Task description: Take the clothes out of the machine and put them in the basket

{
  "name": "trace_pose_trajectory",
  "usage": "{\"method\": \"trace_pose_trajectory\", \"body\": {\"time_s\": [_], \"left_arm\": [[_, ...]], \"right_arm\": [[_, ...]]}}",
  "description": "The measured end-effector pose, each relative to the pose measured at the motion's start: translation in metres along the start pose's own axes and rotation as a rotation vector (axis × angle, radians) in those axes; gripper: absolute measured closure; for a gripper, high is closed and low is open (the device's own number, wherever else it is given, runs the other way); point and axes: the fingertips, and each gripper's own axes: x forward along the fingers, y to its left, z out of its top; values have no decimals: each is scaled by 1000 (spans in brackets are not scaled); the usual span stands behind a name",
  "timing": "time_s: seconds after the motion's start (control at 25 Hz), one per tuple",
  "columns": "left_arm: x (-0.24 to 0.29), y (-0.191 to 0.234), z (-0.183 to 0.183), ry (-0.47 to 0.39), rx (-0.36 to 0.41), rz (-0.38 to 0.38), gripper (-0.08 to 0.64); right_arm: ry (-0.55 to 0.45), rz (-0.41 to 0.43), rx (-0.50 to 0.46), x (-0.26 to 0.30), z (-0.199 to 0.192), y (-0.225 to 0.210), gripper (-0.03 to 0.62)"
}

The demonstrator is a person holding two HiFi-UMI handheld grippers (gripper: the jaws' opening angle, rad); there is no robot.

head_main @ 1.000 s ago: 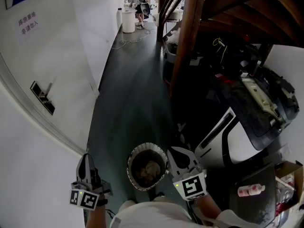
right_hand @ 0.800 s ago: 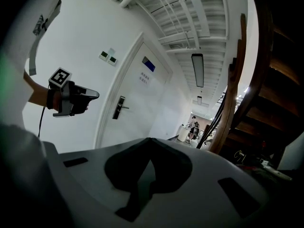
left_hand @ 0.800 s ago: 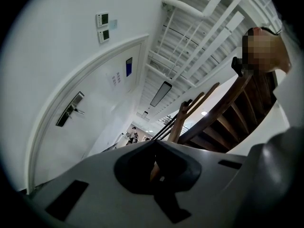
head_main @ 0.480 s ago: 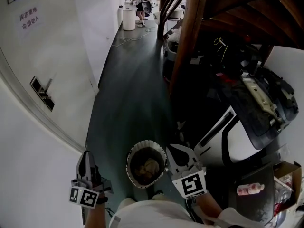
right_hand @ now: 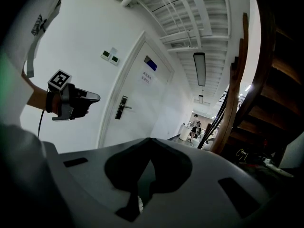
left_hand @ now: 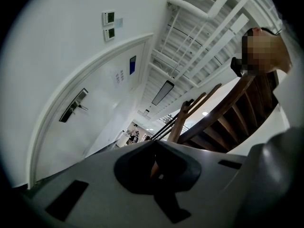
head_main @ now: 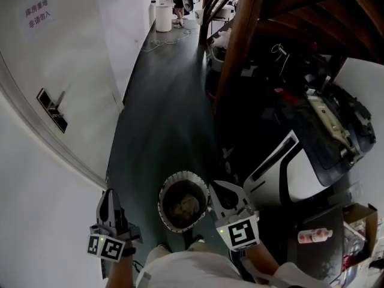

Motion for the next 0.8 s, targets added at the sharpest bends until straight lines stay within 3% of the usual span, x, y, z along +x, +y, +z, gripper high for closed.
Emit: {"method": "trace_pose_trajectory", "body": {"time_s": [0.8], "left_arm": [[-10, -4, -3, 9, -21, -11, 546]], "right_arm": [[-6, -20, 11, -11, 1, 8, 580]]}}
